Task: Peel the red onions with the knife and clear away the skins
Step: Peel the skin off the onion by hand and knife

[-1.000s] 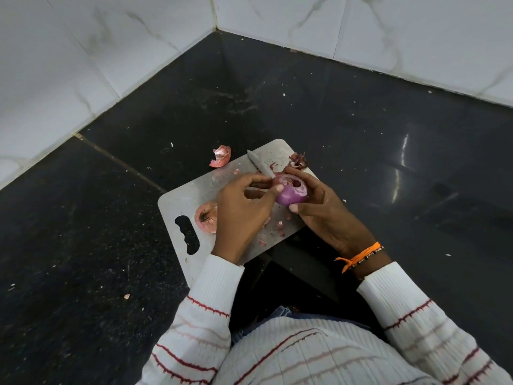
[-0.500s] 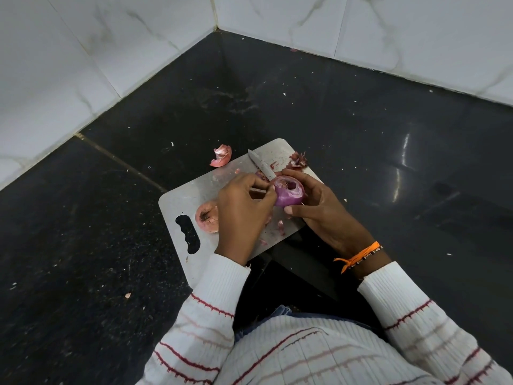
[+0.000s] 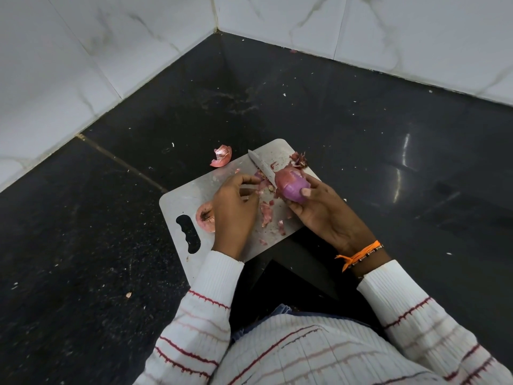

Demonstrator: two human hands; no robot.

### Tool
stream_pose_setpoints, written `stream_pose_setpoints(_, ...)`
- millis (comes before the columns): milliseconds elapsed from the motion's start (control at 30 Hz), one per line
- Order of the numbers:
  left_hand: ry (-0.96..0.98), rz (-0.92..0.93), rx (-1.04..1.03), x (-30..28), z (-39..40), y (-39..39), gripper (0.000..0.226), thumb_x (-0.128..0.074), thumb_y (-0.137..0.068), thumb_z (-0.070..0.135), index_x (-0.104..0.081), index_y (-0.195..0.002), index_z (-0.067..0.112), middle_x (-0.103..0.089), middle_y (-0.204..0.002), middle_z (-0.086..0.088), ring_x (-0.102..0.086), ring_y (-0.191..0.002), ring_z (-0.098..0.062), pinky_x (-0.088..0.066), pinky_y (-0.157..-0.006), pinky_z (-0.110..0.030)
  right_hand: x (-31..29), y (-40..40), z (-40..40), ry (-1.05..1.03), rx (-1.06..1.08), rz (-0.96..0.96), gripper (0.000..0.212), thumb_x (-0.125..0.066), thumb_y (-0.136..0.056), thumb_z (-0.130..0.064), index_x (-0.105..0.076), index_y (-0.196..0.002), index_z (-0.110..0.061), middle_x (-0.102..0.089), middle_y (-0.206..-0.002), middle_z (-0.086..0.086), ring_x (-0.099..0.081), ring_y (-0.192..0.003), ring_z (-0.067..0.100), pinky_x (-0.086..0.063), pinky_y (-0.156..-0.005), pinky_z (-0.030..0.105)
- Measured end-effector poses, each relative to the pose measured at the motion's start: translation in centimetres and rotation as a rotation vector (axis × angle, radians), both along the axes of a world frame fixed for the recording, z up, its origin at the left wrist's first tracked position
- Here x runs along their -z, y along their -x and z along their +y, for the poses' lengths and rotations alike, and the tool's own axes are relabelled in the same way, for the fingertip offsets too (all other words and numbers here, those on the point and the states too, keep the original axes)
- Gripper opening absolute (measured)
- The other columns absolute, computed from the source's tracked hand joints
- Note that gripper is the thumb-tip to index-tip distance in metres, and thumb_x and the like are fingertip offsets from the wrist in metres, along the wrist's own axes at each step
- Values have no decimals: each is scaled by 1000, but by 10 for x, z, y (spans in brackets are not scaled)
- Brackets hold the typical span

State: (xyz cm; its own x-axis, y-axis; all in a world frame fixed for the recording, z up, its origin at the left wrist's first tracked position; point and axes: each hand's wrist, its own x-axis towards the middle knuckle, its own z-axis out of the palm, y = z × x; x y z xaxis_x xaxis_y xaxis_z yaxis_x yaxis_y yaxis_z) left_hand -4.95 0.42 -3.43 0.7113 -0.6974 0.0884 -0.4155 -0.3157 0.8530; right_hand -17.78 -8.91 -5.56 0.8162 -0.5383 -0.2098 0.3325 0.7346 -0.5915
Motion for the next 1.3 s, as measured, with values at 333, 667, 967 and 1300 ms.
stream_pose_setpoints(333,68,-41,68,-17,-2,18,22,-71,-77,31,-67,-96,21,-67,-95,7,-62,-87,-4,-51,-75,-13,6,-5,3,51,-19,-2,78,-87,-51,-9,-55,-122,-3,-63,-114,12,-64,-102,21,-55,-84,27)
stream_pose_setpoints(667,53,-100,39,-17,0,20,24,-73,-75,21,-72,-97,13,-71,-92,1,-63,-80,-5,-46,-69,-2,4,-7,5,124,32,92,70,-68,-64,12,-46,-129,2,-59,-114,15,-65,-96,19,-55,-77,24)
stream_pose_setpoints(967,32,-132,21,-13,-1,17,3,-69,-79,8,-71,-81,9,-66,-73,2,-58,-63,-1,-44,-62,0,1,-6,5,139,57,171,56,-58,-72,11,-49,-126,-1,-54,-122,14,-62,-101,19,-55,-73,20)
stream_pose_setpoints(1300,57,23,-21,-15,-2,22,18,-74,-77,29,-69,-92,19,-68,-91,8,-64,-79,-4,-50,-64,-9,1,-5,5,245,86,203,57,-61,-72,11,-50,-126,-5,-55,-124,14,-59,-107,23,-55,-84,27)
